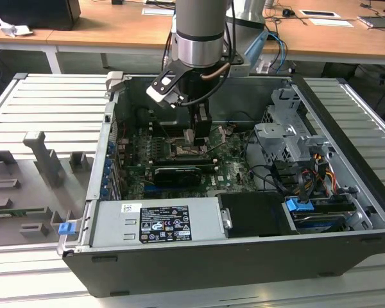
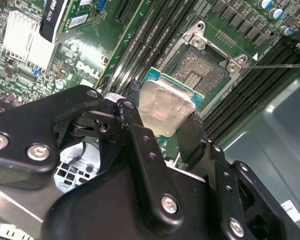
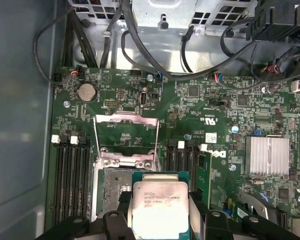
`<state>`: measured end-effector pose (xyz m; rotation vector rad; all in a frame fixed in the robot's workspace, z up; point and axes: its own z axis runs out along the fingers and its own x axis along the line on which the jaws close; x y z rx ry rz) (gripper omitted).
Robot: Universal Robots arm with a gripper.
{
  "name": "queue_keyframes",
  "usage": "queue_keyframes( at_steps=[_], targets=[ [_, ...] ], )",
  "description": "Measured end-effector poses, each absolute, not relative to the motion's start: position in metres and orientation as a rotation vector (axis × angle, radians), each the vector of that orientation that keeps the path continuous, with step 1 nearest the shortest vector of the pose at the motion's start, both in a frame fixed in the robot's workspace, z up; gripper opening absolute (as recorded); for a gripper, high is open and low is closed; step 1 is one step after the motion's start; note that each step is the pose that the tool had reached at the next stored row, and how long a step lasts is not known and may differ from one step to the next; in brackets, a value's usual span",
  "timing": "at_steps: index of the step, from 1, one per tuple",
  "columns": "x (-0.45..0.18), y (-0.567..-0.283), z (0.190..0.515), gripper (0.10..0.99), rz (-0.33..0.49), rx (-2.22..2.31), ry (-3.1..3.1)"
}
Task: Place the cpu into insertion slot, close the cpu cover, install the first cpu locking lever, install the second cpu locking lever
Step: 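Place the cpu into insertion slot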
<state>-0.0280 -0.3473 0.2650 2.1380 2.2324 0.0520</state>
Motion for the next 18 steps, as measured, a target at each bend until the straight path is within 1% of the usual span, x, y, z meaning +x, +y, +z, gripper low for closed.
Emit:
queue_keyframes(
  at_steps=[18],
  targets=[
    [-0.0331, -0.3460, 0.2559, 0.537, 0.051, 2.137, 2.231]
  ],
)
